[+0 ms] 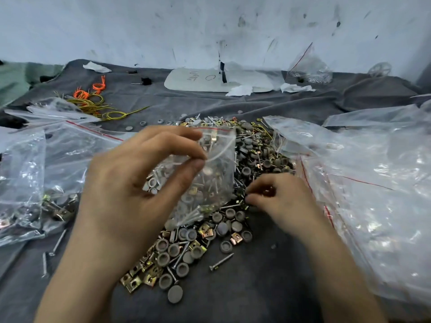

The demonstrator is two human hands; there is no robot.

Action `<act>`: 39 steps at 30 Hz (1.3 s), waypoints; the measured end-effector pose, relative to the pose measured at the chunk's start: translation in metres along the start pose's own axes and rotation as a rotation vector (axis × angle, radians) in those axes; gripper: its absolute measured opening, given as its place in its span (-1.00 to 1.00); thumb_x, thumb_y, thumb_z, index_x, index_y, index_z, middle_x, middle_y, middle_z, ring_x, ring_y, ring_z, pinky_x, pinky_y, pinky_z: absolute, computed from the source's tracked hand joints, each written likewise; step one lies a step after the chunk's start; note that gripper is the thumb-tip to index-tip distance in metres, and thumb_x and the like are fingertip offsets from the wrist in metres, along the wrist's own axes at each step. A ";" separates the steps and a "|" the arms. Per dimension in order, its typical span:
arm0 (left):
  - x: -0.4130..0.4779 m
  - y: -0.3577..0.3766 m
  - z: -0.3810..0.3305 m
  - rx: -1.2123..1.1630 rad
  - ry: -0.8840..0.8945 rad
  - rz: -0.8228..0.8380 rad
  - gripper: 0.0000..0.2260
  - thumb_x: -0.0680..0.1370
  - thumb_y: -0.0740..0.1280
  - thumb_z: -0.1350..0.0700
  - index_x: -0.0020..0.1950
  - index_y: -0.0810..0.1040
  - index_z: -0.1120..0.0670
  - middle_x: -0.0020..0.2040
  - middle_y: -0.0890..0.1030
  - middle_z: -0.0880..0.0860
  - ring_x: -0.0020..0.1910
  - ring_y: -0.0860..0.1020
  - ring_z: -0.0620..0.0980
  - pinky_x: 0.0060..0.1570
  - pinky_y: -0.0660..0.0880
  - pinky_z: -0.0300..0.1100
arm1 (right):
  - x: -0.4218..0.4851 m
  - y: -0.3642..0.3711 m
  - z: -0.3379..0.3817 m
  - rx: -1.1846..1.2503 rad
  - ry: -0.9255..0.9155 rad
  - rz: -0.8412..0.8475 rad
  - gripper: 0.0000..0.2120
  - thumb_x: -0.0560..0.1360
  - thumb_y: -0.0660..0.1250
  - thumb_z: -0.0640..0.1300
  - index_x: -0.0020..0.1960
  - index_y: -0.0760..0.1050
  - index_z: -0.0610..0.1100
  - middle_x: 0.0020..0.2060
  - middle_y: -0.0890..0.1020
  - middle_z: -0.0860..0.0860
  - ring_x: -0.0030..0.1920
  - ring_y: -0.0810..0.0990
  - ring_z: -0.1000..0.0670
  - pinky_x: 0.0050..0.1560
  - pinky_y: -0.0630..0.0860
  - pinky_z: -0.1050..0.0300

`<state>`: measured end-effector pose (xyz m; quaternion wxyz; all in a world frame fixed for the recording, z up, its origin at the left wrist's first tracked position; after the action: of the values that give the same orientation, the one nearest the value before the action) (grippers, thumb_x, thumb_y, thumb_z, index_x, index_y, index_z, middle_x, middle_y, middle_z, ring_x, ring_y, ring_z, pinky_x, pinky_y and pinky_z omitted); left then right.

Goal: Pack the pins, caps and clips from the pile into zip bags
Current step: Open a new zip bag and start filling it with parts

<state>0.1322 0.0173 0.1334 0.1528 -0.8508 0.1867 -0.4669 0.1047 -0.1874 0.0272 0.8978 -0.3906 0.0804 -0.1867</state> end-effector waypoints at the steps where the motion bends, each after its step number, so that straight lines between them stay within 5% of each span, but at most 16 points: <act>1: 0.000 -0.003 0.005 -0.024 -0.019 -0.008 -0.90 0.60 0.31 -0.10 0.00 0.57 -0.12 0.17 0.61 -0.20 0.18 0.61 -0.03 0.16 0.54 0.12 | 0.002 0.010 -0.003 -0.096 0.030 0.036 -0.90 0.44 0.45 -0.16 -0.11 0.63 0.03 -0.29 0.57 0.15 -0.21 0.55 0.15 -0.21 0.37 0.35; 5: -0.001 -0.009 0.016 -0.016 -0.033 -0.007 -0.91 0.61 0.31 -0.13 0.04 0.59 -0.20 0.18 0.61 -0.17 0.18 0.61 0.01 0.12 0.53 0.18 | 0.001 0.017 -0.007 -0.231 0.105 -0.016 -0.89 0.43 0.45 -0.13 -0.08 0.61 0.03 -0.14 0.62 0.06 -0.05 0.61 -0.05 -0.01 0.53 0.10; 8: -0.002 -0.011 0.012 -0.012 -0.020 -0.015 -0.91 0.61 0.31 -0.10 0.03 0.59 -0.16 0.16 0.62 -0.19 0.19 0.61 0.00 0.11 0.54 0.13 | -0.004 0.016 0.003 -0.355 0.061 -0.065 -0.85 0.45 0.42 -0.10 0.01 0.57 0.05 -0.12 0.46 0.09 0.03 0.56 -0.05 0.01 0.45 0.13; 17: -0.002 -0.010 0.004 0.017 -0.019 -0.003 -0.89 0.59 0.31 -0.08 0.00 0.56 -0.08 0.13 0.62 -0.24 0.18 0.61 -0.06 0.13 0.55 0.06 | -0.009 0.022 0.008 -0.496 0.117 -0.056 -0.76 0.49 0.36 -0.09 0.16 0.53 -0.03 0.35 0.45 -0.02 0.27 0.47 -0.09 0.13 0.44 0.07; 27: -0.001 -0.009 0.000 0.057 -0.018 0.016 -0.92 0.58 0.32 -0.02 0.04 0.59 -0.12 0.13 0.61 -0.24 0.17 0.61 -0.12 0.14 0.54 -0.10 | -0.005 0.023 -0.002 -0.276 0.106 0.027 -0.76 0.45 0.33 -0.29 0.06 0.50 -0.03 -0.11 0.57 0.02 -0.07 0.55 -0.04 -0.09 0.48 0.15; 33: 0.000 -0.008 -0.001 0.059 -0.027 0.019 -0.92 0.57 0.32 -0.01 0.04 0.58 -0.11 0.12 0.61 -0.23 0.16 0.61 -0.15 0.15 0.52 -0.16 | -0.004 0.015 -0.003 -0.035 0.023 0.057 -0.83 0.42 0.43 -0.22 -0.03 0.60 -0.01 -0.26 0.53 0.11 -0.26 0.50 0.14 -0.32 0.36 0.42; 39: 0.001 -0.002 0.004 0.056 -0.073 0.015 -0.89 0.56 0.30 -0.03 0.07 0.55 -0.16 0.09 0.62 -0.26 0.16 0.60 -0.22 0.20 0.52 -0.16 | -0.011 -0.005 0.013 0.307 -0.086 0.007 -0.81 0.37 0.48 -0.30 -0.17 0.61 -0.02 -0.41 0.59 0.07 -0.38 0.52 0.15 -0.34 0.43 0.35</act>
<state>0.1361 0.0191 0.1333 0.1868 -0.8611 0.1743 -0.4395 0.0968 -0.1773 0.0390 0.9502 -0.2562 0.0139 -0.1767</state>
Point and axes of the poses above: each hand's wrist, its own x-axis towards the middle knuckle, its own y-axis out of the palm, z = x × y, the point moved 9 cm from there along x, towards the middle knuckle
